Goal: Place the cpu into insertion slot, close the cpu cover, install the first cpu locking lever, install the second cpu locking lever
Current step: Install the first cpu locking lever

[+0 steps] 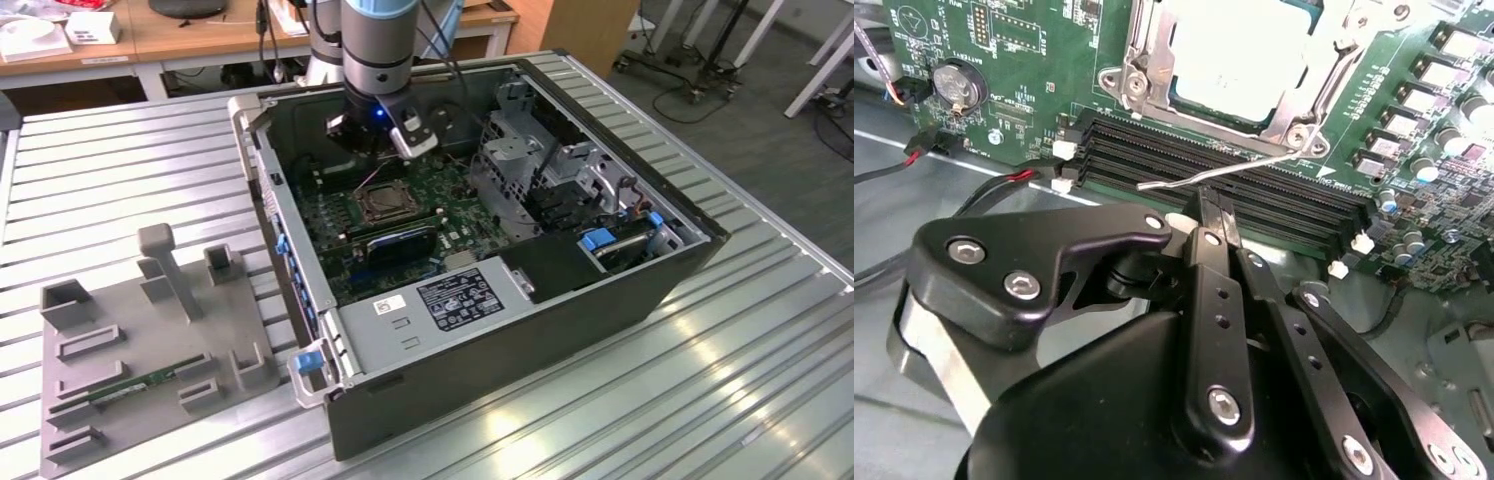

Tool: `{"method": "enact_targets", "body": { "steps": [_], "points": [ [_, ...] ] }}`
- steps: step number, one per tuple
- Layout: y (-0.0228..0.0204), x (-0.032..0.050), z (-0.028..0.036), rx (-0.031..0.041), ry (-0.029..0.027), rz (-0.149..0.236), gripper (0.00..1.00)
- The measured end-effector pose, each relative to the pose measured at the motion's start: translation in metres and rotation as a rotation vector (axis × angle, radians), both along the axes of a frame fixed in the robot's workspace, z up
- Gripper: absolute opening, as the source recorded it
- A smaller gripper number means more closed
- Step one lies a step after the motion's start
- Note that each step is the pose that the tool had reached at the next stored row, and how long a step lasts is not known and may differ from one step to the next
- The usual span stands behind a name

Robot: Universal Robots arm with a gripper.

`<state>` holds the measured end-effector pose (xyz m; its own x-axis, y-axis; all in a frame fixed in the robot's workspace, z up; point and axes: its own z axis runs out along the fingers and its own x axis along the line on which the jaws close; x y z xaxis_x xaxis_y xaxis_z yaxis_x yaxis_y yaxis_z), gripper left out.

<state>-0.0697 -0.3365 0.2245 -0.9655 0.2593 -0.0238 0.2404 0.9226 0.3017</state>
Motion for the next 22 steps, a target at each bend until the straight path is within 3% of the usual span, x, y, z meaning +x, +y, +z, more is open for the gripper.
{"method": "enact_targets", "body": {
  "steps": [22],
  "points": [
    [-0.0016,0.0025,-0.0081,-0.0002,0.0001,-0.002,0.11]
  ]
}}
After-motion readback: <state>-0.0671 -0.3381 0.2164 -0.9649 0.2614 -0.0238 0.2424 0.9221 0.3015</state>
